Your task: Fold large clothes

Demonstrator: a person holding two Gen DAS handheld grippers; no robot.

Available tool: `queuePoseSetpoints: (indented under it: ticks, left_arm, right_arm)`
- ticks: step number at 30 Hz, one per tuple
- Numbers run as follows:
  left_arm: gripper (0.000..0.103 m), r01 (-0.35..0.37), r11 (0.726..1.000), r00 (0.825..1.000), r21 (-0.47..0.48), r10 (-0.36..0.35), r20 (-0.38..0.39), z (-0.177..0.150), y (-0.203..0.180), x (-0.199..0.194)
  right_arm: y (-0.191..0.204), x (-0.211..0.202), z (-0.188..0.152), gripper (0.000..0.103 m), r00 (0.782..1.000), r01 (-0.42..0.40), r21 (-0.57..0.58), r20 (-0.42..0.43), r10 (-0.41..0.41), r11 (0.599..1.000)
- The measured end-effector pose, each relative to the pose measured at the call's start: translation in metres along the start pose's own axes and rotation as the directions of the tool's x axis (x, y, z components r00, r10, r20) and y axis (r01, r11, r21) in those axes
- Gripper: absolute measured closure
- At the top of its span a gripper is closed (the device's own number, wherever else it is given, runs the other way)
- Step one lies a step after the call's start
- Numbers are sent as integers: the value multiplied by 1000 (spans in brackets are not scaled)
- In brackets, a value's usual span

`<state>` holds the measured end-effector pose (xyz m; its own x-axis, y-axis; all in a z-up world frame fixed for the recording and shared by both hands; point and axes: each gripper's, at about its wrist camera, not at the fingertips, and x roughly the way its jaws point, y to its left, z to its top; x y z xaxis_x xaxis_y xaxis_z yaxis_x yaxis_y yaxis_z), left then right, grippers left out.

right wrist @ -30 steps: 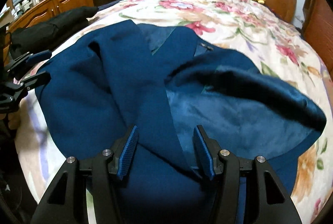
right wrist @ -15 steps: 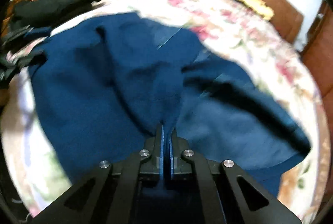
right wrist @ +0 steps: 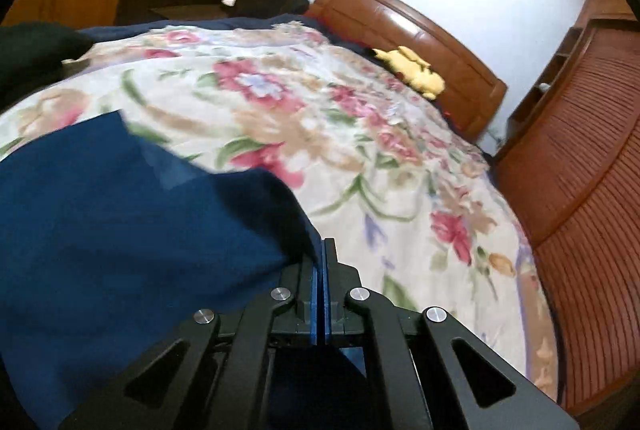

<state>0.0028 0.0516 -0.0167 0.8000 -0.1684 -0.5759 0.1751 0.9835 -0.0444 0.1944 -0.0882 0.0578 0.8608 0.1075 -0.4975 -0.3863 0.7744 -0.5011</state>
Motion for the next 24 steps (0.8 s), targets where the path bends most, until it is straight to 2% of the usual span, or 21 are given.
queuePoseSetpoints:
  ticks: [3,6,8,11,12,13,15,17,20,24]
  left_arm:
    - [21,4,1000,1000,-10,-4,0,0,3,-1]
    - [21,-5,1000,1000,-16,5,-13,0,5,2]
    - [21,-8,1000,1000,-27,7,-14,0,8,2]
    - [21,-12,999,1000,-40,11,-5,1,11,0]
    - [21,-13,999,1000,-43,13,-3,1,12,0]
    - [21,-14,999,1000,-46,14,-2,1,12,0]
    - [21,-16,999,1000,-47,16,-2,1,13,1]
    - [21,-20,999,1000,-47,20,-1,1,13,1]
    - [21,-25,998,1000,-51,25,3,1,15,0]
    - [21,-29,998,1000,-56,29,0,1,18,-1]
  right_arm:
    - [13,26,3,102,998,41,-19,-42,-42,999]
    - [27,53,-3,102,987,-9,-39,-158,3,999]
    - [29,63,-7,100,979,-20,-12,-201,17,1000]
    - [19,57,-3,68,984,-22,67,-176,34,998]
    - [17,51,0,50,988,-21,88,-148,34,996]
    - [10,46,6,38,992,-19,109,-123,32,994]
    - [8,34,14,37,997,-24,146,-74,35,989]
    - [12,24,19,37,995,-83,164,-36,90,983]
    - [35,17,23,37,979,-203,132,-9,206,970]
    - [64,31,30,37,955,-291,98,-23,295,952]
